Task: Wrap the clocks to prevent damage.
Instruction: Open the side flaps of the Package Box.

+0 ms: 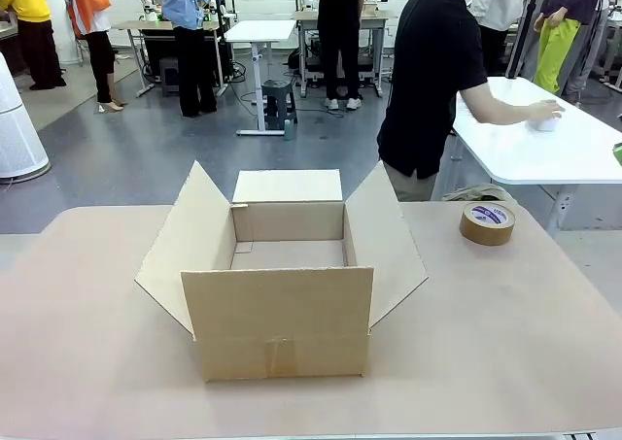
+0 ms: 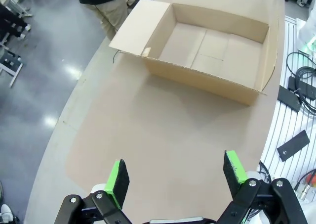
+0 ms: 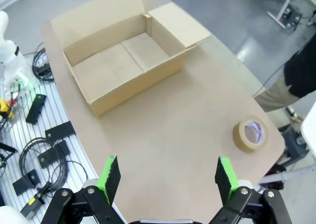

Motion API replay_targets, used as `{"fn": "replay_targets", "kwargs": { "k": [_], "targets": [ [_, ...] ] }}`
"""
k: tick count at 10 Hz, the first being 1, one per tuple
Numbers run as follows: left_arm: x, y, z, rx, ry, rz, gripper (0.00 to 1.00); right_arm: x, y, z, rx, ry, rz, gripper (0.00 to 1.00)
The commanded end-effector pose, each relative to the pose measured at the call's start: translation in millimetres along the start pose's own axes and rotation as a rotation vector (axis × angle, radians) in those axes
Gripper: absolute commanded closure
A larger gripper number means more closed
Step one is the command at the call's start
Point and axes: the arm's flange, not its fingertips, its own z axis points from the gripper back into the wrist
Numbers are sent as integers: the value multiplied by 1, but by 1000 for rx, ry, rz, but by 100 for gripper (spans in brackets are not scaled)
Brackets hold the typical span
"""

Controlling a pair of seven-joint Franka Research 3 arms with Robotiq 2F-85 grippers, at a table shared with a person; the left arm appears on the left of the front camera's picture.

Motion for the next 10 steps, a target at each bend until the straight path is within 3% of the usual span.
{"fn": "replay_targets", "kwargs": {
  "k": [1, 5, 6, 7, 8, 9, 10],
  "targets": [
    [0, 2, 1, 5, -13, 0, 0, -2, -3, 5, -1, -18, -7, 0],
    [0, 2, 1, 5, -13, 0, 0, -2, -3, 5, -1, -18, -7, 0],
    [0, 0, 1, 3, 1, -1, 0, -2, -2, 5, -20, 0, -13, 8],
    [1, 0, -1, -19, 7, 15, 59, 1, 4, 7, -17, -7, -6, 60],
    [3, 0, -1, -35, 8, 13, 59, 2, 6, 8, -22, -5, -6, 60],
    [4, -2, 0, -39, 14, 18, 100, 3, 7, 9, -20, -3, -4, 100],
    [4, -2, 1, -49, 20, 16, 65, 2, 8, 10, -17, 3, -5, 68]
  ]
}}
